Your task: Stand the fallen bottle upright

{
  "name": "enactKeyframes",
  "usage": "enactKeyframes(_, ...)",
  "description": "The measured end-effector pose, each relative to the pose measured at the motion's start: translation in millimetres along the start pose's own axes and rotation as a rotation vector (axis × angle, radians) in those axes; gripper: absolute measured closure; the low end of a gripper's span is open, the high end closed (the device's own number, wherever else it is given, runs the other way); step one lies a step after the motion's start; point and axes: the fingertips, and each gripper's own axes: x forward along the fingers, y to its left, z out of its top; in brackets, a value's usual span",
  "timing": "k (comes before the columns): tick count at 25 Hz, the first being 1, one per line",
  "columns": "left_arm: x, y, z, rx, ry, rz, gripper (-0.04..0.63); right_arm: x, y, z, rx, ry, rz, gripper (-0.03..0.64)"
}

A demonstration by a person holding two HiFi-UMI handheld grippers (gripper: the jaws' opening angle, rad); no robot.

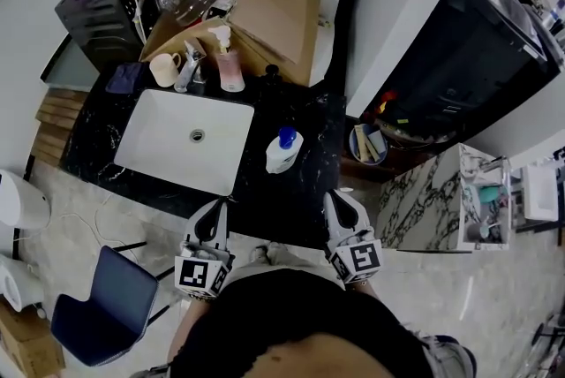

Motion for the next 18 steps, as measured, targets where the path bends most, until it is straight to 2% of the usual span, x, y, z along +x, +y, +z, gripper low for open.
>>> enactKeyframes(5,-2.4,-5.5,-2.1,0.079,0.043,-0.018,0.589,3.1,5.4,-3.3,-0.01,0.006,0.021,0.612)
enactKeyframes(10,-6.9,-6.8,1.3,0.065,0.025,-0.012,0.589,4.8,7.8,-5.0,-0.003,0.009,0.026,0.612)
enactKeyframes(14,-12.2,-1.4,5.4,0.092,0.001,-0.013,0.589,5.9,8.8,-7.7,0.007,0.019,0.018,0.612)
enactKeyframes(18,-16.7,6.9,4.0,0.068,-0.012,0.003,0.589,7.3,9.3,-13.1,0.019,0.044,0.012,0.612)
